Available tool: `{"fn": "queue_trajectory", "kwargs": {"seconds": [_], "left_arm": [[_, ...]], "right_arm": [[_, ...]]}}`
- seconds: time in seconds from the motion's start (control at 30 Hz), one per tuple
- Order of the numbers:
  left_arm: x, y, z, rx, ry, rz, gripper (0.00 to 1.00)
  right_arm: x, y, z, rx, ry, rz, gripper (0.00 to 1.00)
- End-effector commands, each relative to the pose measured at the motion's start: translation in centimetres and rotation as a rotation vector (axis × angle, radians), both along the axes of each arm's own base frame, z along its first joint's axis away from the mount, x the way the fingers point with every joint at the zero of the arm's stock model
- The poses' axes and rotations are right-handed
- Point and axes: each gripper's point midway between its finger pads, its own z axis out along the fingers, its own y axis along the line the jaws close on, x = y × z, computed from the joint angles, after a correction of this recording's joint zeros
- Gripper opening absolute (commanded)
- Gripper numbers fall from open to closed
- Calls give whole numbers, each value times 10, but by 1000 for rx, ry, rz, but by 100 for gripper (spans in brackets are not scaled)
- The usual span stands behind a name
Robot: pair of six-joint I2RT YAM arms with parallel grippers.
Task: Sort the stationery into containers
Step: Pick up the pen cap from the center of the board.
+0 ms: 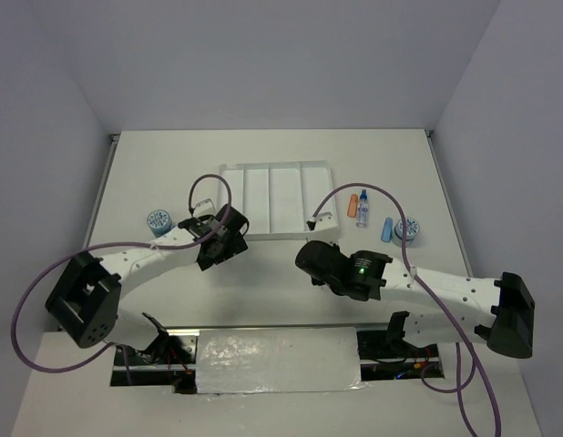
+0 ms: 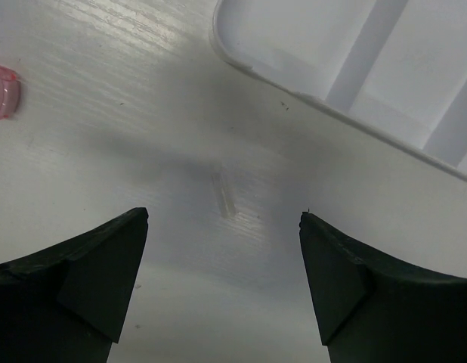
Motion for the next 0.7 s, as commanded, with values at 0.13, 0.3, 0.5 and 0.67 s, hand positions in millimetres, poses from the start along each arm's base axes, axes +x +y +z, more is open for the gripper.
{"fn": "queue_trajectory", "kwargs": {"seconds": [0.13, 0.3, 0.5, 0.67], "left_arm": [[6, 1, -6, 67, 56, 103, 85], [3, 1, -14, 73, 80, 115, 72], [1, -3, -26, 65, 105, 104, 61], [-1, -3, -35, 78, 125, 97, 57]], "right_arm": [[5, -12, -2, -29, -38, -25, 0], [7, -14, -4, -37, -41, -23, 0], [7, -13, -7, -37, -42, -13, 0], [7, -10, -10, -34, -36, 1, 0]]}}
